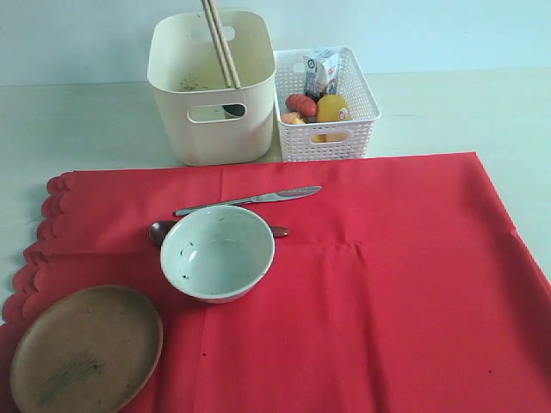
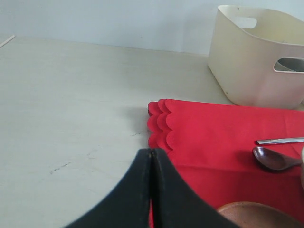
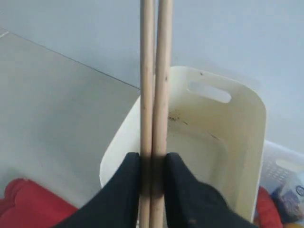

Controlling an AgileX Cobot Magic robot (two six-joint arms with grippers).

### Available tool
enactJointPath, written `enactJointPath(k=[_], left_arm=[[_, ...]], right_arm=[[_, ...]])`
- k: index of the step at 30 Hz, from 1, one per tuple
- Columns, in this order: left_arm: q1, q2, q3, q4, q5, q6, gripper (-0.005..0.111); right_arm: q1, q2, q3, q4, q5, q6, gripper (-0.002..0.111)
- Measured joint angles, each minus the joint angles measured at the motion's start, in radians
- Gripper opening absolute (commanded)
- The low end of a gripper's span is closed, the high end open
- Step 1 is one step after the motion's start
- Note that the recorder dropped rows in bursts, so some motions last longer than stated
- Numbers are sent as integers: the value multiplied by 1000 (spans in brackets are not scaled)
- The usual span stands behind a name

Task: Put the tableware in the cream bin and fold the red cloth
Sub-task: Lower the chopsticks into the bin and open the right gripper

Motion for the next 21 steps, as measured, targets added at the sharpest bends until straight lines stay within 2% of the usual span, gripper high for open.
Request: enactJointPath(k=[9, 21], left_arm=[[0, 0, 0, 0, 0, 0, 0], [0, 0, 0, 0, 0, 0, 0]], right_arm=[[0, 173, -107, -63, -180, 0, 0], [-2, 294, -121, -217, -386, 0, 0]])
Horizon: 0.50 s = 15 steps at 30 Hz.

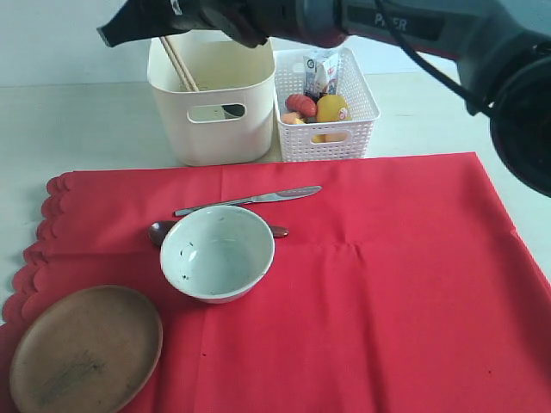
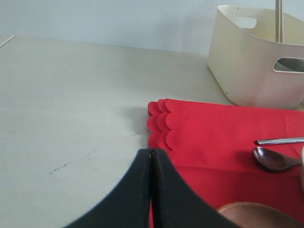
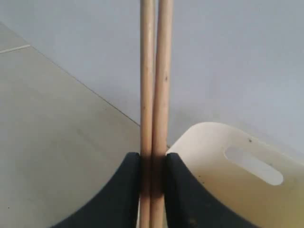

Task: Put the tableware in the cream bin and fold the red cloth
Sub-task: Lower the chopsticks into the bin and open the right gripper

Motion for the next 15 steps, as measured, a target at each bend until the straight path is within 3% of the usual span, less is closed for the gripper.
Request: enactJointPath(k=[15], left_arm=[[0, 0, 0, 0, 0, 0, 0]], right_arm=[[-36, 95, -2, -4, -38, 62, 1]])
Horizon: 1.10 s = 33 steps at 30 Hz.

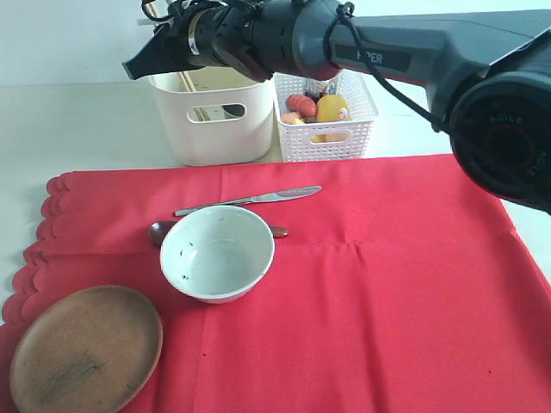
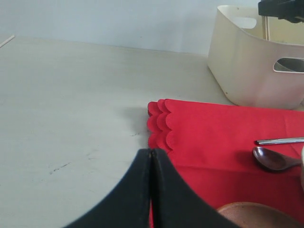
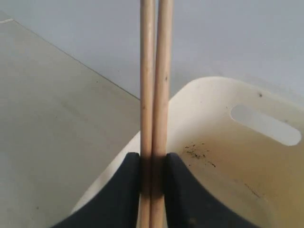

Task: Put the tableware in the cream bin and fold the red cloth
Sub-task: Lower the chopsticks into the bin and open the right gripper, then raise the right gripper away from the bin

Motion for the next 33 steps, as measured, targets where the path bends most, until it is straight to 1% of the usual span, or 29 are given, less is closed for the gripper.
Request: enactJointPath(k=[2, 11, 14, 17, 25, 27, 29, 33], left_arm=[[0, 0, 0, 0, 0, 0, 0], [0, 0, 0, 0, 0, 0, 0], [0, 0, 0, 0, 0, 0, 0], [0, 0, 0, 0, 0, 0, 0], [0, 0, 0, 0, 0, 0, 0], [0, 0, 0, 0, 0, 0, 0], [0, 0, 0, 0, 0, 0, 0], [0, 0, 0, 0, 0, 0, 0]], right_arm=[[0, 6, -2, 0, 0, 16, 5], [0, 24, -4, 0, 57, 31, 34], [0, 24, -4, 0, 59, 31, 40], [0, 19, -4, 0, 71, 31, 42], [0, -80, -4, 0, 82, 33, 42], [0, -122, -4, 0, 110, 33, 42], [0, -169, -4, 0, 160, 33, 42], [0, -264, -4, 27, 341, 33, 42]])
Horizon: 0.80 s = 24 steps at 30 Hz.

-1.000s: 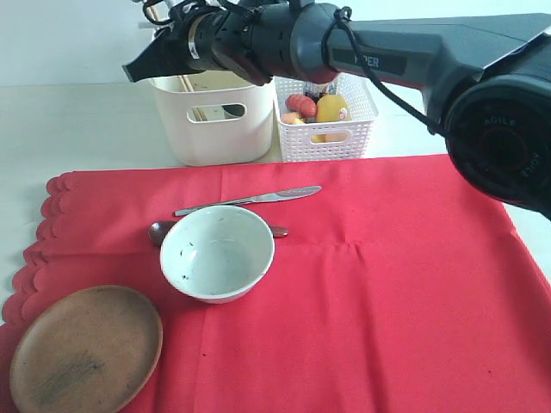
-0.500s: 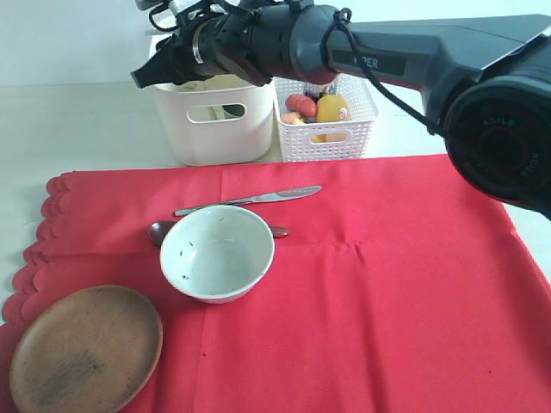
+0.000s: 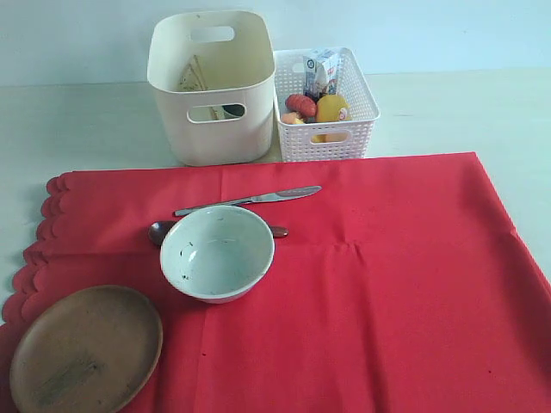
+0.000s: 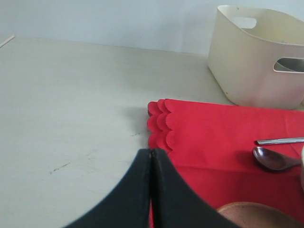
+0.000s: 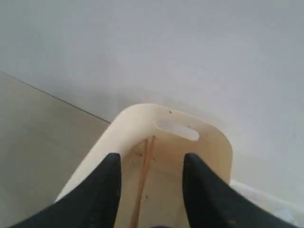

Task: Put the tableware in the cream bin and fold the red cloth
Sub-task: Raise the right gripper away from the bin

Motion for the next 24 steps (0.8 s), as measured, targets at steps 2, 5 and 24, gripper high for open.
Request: enactJointPath(k=[2, 5, 24], left_arm=[[0, 0, 0, 0, 0, 0, 0], [0, 0, 0, 0, 0, 0, 0], [0, 0, 0, 0, 0, 0, 0]], right_arm=[[0, -53, 0, 23, 165, 0, 42], [0, -99, 0, 27, 353, 0, 42], [0, -264, 5, 39, 737, -199, 36]])
